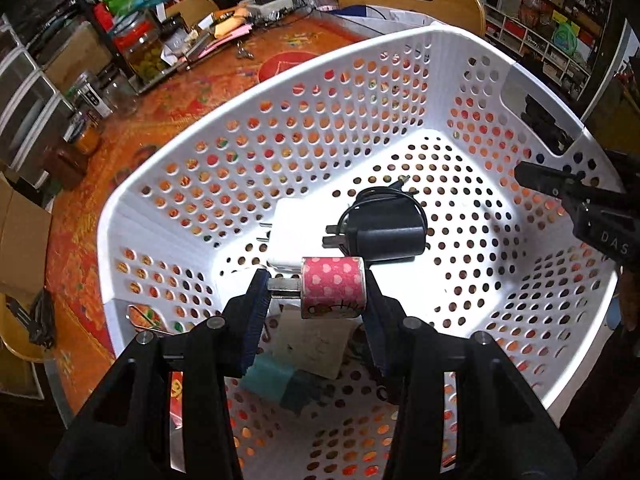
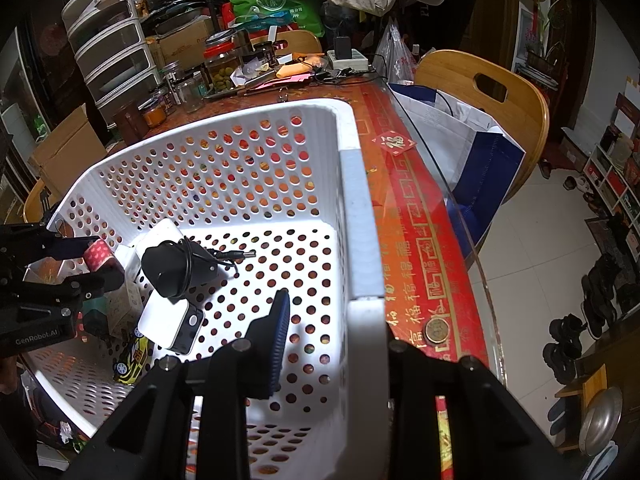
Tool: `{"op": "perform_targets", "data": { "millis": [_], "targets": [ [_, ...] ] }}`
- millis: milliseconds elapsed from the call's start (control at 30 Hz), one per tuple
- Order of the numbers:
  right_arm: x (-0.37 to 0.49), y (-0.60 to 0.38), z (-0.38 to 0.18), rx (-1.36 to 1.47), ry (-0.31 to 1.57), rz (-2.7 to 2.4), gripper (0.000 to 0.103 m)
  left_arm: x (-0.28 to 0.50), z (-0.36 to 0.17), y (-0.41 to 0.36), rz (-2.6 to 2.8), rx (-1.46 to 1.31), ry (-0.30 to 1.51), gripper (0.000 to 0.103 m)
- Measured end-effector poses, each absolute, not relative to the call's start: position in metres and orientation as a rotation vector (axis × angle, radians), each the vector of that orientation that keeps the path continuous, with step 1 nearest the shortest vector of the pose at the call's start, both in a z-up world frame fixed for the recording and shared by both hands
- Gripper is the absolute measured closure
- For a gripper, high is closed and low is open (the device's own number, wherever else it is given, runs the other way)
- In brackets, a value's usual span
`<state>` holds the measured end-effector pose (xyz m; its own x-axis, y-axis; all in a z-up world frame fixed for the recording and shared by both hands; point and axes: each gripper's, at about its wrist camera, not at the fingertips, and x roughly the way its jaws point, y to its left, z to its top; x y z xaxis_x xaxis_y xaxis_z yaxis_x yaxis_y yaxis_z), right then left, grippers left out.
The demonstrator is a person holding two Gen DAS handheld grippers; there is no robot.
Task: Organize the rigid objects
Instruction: 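Carry the pink charger into the basket and release it, then lower the basket onto the table with the right tool and release it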
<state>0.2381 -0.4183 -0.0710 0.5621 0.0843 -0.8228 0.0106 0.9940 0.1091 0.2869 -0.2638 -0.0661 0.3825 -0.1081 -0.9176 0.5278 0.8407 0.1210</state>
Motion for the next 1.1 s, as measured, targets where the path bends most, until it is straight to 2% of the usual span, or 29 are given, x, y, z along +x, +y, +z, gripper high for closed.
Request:
{"op": "perform_targets", "data": {
  "millis": [100, 133, 200, 267, 333, 533, 567, 600, 633, 667, 700, 867, 1100],
  "targets": [
    [0.238, -0.418, -0.071, 0.105, 0.973, 0.044, 0.073, 0.289, -0.067, -0.262, -0.438, 0.406, 1.129, 0.06],
    [0.238, -0.418, -0.072, 0.104, 0.974, 0.045, 0.073, 0.291, -0.066, -0.261, -0.435, 0.402, 1.132, 0.057],
    [0.239, -0.418, -0.072, 0.104, 0.975, 0.045, 0.073, 0.293, -0.065, -0.26, -0.439, 0.382, 1.133, 0.045],
    [0.238, -0.417, -0.072, 0.105, 0.976, 0.046, 0.072, 0.292, -0.059, -0.257, -0.432, 0.372, 1.113, 0.027],
    [0.238, -0.417, -0.073, 0.107, 0.979, 0.047, 0.072, 0.292, -0.055, -0.255, -0.427, 0.367, 1.097, 0.018],
    [0.229, -0.42, -0.068, 0.124, 0.964, -0.007, 0.068, 0.286, -0.038, -0.239, -0.45, 0.3, 1.006, 0.009],
    [0.223, -0.422, -0.062, 0.126, 0.946, -0.023, 0.059, 0.283, -0.033, -0.233, -0.444, 0.285, 0.979, 0.008],
    [0.216, -0.423, -0.056, 0.134, 0.919, -0.039, 0.04, 0.279, -0.026, -0.225, -0.435, 0.265, 0.94, 0.007],
    [0.204, -0.424, -0.045, 0.154, 0.87, -0.053, 0.029, 0.274, -0.02, -0.217, -0.427, 0.247, 0.902, 0.002],
    [0.195, -0.424, -0.037, 0.163, 0.83, -0.061, 0.008, 0.266, -0.012, -0.208, -0.412, 0.229, 0.849, 0.0],
    [0.183, -0.421, -0.028, 0.17, 0.784, -0.072, 0.0, 0.256, -0.004, -0.197, -0.391, 0.206, 0.79, 0.0],
    [0.116, -0.385, 0.0, 0.226, 0.518, -0.085, 0.0, 0.205, 0.023, -0.148, -0.355, 0.102, 0.645, 0.0],
    [0.033, -0.309, 0.023, 0.127, 0.503, -0.023, 0.0, 0.099, 0.052, -0.081, -0.266, 0.092, 0.524, 0.0]
  ]
}}
